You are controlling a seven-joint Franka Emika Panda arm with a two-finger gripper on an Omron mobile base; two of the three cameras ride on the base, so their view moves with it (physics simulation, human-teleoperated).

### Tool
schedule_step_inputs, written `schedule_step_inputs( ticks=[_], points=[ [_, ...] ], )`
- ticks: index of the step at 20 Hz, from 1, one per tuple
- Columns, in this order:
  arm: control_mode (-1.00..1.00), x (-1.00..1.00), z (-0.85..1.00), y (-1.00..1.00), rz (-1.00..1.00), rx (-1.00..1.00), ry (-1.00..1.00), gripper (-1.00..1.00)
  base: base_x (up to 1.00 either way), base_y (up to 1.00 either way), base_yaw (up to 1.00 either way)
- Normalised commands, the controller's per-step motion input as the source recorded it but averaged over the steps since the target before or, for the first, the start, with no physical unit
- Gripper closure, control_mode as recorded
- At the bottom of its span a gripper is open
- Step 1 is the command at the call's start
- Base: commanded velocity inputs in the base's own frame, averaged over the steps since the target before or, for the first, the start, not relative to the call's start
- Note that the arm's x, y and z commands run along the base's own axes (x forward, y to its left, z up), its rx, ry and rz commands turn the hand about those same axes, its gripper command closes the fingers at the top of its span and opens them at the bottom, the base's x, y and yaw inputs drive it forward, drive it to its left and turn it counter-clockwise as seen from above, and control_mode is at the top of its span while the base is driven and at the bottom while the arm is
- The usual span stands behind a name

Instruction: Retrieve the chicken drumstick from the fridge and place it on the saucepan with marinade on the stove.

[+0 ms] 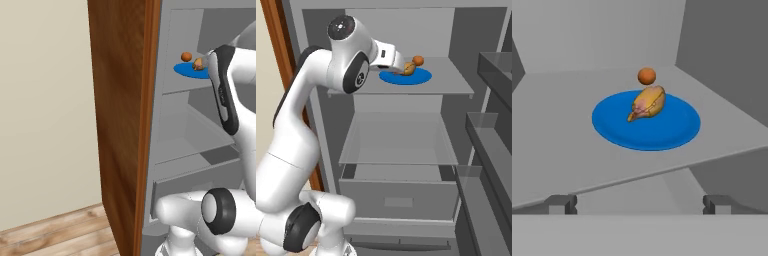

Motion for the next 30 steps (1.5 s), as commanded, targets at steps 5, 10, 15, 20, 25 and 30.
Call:
schedule_step_inputs(
  ticks=[5, 10, 15, 20, 25, 30],
  points=[
    [-1.00, 0.27, -0.04, 0.00, 0.00, 0.00, -0.02, -1.00, 0.00, 0.00, 0.00],
    [-1.00, 0.45, 0.00, 0.00, 0.00, 0.00, 0.00, -1.00, 0.00, 0.00, 0.00],
    [-1.00, 0.31, 0.00, 0.00, 0.00, 0.00, -0.07, -1.00, 0.00, 0.00, 0.00],
    [-1.00, 0.31, 0.00, 0.00, 0.00, 0.00, -0.01, -1.00, 0.00, 0.00, 0.00],
    [-1.00, 0.33, 0.00, 0.00, 0.00, 0.00, 0.00, -1.00, 0.00, 0.00, 0.00],
    [-1.00, 0.14, 0.00, -0.13, 0.00, 0.00, 0.05, -1.00, 0.00, 0.00, 0.00]
  ],
)
